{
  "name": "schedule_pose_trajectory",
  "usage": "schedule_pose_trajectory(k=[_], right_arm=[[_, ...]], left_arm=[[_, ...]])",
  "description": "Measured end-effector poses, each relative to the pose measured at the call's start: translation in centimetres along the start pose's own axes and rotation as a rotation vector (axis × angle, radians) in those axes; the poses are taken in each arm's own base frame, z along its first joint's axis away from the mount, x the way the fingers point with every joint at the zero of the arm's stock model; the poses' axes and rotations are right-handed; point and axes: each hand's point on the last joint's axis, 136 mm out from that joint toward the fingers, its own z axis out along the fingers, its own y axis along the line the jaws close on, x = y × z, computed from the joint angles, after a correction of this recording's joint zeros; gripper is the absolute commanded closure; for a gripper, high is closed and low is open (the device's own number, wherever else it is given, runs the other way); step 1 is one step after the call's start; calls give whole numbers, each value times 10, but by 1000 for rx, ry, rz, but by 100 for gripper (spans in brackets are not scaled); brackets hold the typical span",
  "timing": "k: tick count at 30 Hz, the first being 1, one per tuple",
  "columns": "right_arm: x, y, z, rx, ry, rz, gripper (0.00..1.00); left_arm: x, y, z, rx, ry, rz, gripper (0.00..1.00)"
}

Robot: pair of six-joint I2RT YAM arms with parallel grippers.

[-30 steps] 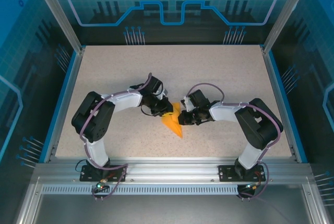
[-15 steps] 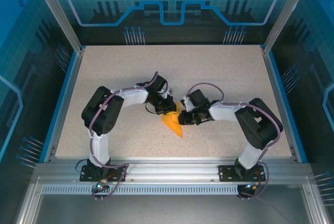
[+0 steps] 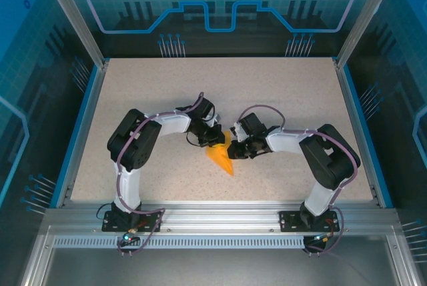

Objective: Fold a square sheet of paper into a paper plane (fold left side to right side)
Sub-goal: Fourth fold the wing at the center of the table.

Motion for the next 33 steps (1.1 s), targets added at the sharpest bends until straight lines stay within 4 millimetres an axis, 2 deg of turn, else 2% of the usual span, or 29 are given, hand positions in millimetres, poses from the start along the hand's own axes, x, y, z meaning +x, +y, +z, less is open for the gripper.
schedule_pose_trajectory(k=[7, 17, 22, 29, 33], right_arm=[[0, 0, 0, 3, 10, 6, 89], [3, 0, -7, 21, 12, 13, 75], [2, 4, -21, 31, -9, 14, 68], [-11, 26, -54, -7, -105, -32, 59], [-7, 26, -53, -18, -89, -28, 60]], left_arm=[[-1, 3, 2, -2, -6, 19, 91], [0, 3, 5, 24, -12, 35, 91], [0, 3, 5, 27, -14, 38, 91], [0, 3, 5, 27, -15, 42, 91], [0, 3, 5, 30, -19, 45, 92]])
